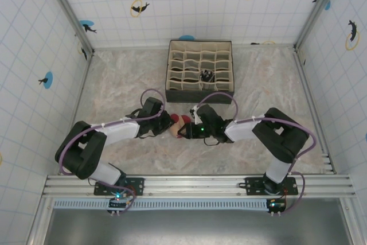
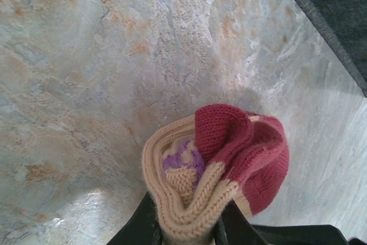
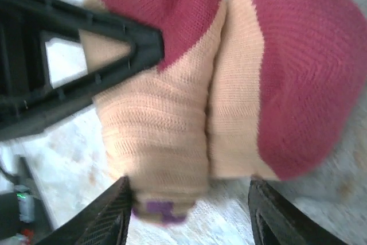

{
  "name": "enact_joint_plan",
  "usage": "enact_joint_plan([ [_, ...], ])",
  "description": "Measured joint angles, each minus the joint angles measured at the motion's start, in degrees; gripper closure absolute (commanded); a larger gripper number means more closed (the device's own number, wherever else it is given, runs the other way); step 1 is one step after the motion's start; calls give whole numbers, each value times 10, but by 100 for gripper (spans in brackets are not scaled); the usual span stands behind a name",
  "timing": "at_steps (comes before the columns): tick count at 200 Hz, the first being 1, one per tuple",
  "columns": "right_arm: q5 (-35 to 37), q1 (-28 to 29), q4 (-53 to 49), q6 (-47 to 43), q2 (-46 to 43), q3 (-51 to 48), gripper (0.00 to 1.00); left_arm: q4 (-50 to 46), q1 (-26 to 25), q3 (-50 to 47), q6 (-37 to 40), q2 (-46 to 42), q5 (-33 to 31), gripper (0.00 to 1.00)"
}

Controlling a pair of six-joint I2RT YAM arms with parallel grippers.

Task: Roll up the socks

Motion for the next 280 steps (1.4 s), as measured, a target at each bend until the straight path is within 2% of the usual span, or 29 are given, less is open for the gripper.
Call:
enact_joint_plan([
  [33, 134, 65, -104, -99, -47, 30, 34, -46, 16, 20, 11, 0, 0, 100],
  [45, 183, 90, -122, -130, -58, 40, 30, -60, 18, 26, 13, 0, 0, 100],
  [89, 332, 173, -156, -228, -64, 56, 29, -85, 20, 39, 24, 5, 5, 100],
  [123, 435, 229, -167, -285, -13, 115, 30, -89, 22, 43, 26, 9, 12, 100],
  [147, 482, 257, -166, -319, 38, 152, 31, -89, 22, 43, 26, 12, 18, 100],
  [201, 557, 270, -171, -357, 130, 207, 37, -84, 24, 43, 26, 16, 26, 100],
  [228, 574, 269, -172, -358, 143, 216, 47, -78, 26, 43, 26, 19, 26, 100],
  [255, 577, 263, -172, -350, 146, 217, 68, -77, 26, 43, 26, 19, 26, 100],
  [267, 573, 257, -172, -346, 146, 217, 82, -76, 26, 43, 26, 19, 26, 93],
  [280, 560, 249, -171, -336, 146, 217, 97, -74, 28, 43, 28, 19, 26, 72],
])
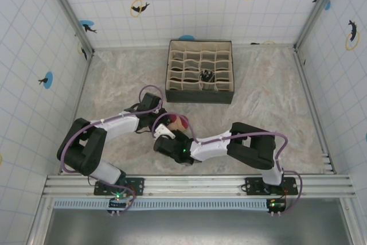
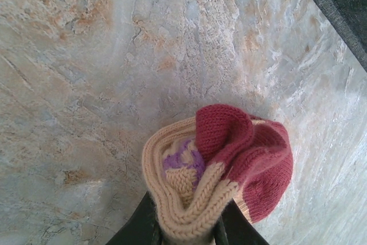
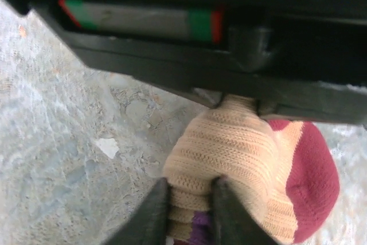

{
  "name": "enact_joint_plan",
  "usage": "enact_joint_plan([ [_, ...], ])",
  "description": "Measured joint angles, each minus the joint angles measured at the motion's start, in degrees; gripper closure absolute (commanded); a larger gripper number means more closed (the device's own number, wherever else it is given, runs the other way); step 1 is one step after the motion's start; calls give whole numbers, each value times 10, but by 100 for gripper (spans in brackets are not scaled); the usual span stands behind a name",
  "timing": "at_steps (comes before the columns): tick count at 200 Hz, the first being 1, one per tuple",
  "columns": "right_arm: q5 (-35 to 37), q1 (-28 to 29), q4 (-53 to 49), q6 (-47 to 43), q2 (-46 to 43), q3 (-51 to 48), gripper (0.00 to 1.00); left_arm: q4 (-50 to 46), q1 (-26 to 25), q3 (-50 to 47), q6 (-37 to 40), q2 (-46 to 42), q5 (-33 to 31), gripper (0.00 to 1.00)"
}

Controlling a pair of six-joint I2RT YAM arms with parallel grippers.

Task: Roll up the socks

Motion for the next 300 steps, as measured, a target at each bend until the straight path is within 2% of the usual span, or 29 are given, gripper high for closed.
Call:
enact_joint_plan([
  [3, -5, -2, 3, 9, 0, 0, 100, 1, 1, 0, 0, 0, 0, 67],
  [21, -29, -14, 7, 27, -2, -1, 100, 0, 3, 1, 3, 0, 2, 40],
  [43, -73, -31, 28, 42, -15, -16, 100, -4, 5, 3, -3, 0, -1, 27],
  [67, -141, -45, 48, 63, -28, -28, 100, -3, 5, 7, -3, 0, -11, 22],
  [132, -326, -80, 136, 101, -53, -70, 100, -19, 6, 7, -2, -16, -54, 22],
  [173, -398, -93, 147, 116, -51, -70, 100, -38, 12, 7, 0, -16, -76, 22],
  [251, -407, -96, 105, 130, -44, -42, 100, -18, 19, -9, -2, -24, -104, 22],
  [274, -355, -113, 70, 175, -39, -37, 100, -26, 32, -19, -1, -37, -103, 22],
  [300, -330, -127, 59, 200, -37, -32, 100, -26, 50, -22, -3, -41, -101, 22],
])
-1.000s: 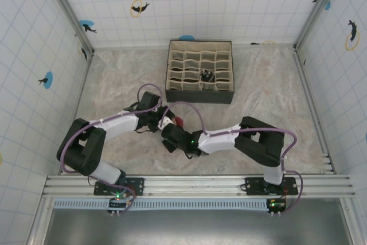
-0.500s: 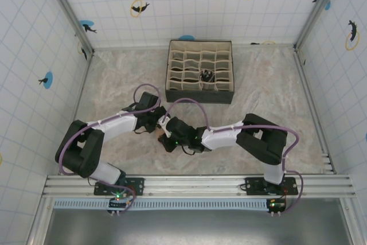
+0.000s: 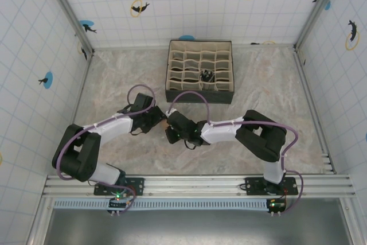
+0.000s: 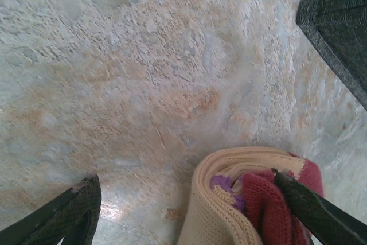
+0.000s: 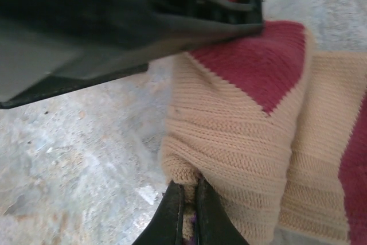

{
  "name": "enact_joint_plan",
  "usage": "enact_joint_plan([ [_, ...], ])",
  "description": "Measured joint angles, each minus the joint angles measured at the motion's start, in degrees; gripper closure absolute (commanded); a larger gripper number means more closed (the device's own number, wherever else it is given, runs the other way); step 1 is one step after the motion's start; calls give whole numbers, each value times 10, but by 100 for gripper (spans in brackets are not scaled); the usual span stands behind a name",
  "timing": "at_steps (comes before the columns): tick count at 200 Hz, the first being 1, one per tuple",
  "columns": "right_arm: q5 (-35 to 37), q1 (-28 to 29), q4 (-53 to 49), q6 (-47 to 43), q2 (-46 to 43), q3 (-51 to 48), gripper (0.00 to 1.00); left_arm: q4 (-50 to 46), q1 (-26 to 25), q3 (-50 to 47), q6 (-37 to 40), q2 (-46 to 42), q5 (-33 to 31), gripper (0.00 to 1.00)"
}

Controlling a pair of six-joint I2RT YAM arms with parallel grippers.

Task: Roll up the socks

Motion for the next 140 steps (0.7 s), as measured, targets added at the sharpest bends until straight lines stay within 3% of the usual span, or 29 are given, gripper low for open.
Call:
enact_joint_plan([
  [67, -19, -7, 19, -3, -3, -12, 100, -9, 39, 2, 2, -2, 16, 22],
  [140, -215, -95, 138, 34, -31, -108, 100, 9, 42, -25, 31, -69, 62, 25],
])
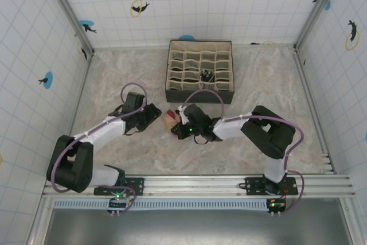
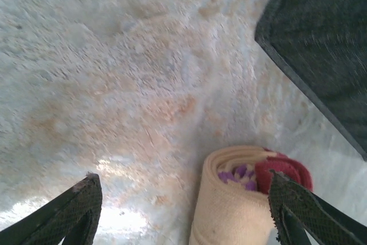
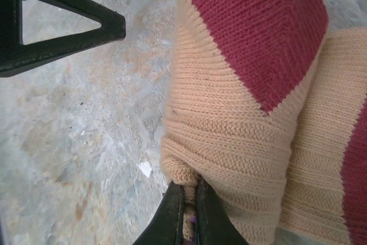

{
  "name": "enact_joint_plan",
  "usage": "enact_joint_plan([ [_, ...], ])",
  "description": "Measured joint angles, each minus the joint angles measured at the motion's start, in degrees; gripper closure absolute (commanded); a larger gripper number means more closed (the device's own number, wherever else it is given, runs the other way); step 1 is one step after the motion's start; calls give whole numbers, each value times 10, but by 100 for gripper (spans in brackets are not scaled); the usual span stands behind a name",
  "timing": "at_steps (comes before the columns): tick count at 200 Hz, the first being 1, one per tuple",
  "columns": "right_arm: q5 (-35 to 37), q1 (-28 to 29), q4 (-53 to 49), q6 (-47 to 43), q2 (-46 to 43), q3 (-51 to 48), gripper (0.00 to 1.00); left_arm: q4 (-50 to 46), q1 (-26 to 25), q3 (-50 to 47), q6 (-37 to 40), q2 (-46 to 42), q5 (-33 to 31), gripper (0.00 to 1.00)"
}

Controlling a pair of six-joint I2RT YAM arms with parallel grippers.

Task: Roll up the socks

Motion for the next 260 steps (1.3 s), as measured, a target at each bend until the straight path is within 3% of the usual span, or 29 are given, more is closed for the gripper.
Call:
enact_joint_plan([
  [52, -122, -47, 118, 85, -4, -75, 100, 46, -31, -41, -1, 2, 50, 26],
  [107, -156, -58, 148, 124, -4, -93, 100, 96, -106, -16, -2, 67, 59, 30],
  [151, -169, -66, 180, 144, -5, -112, 98, 117, -111, 2, -13, 110, 61, 62],
  [199, -147, -64, 141, 128, -33, -116, 72, 75, -115, 37, -7, 116, 51, 100],
  [229, -88, -47, 64, 84, -74, -116, 56, 22, -114, 70, -1, 121, 23, 100],
  [260, 22, -5, -42, 24, -113, -108, 38, -23, -114, 90, 0, 122, 13, 100],
])
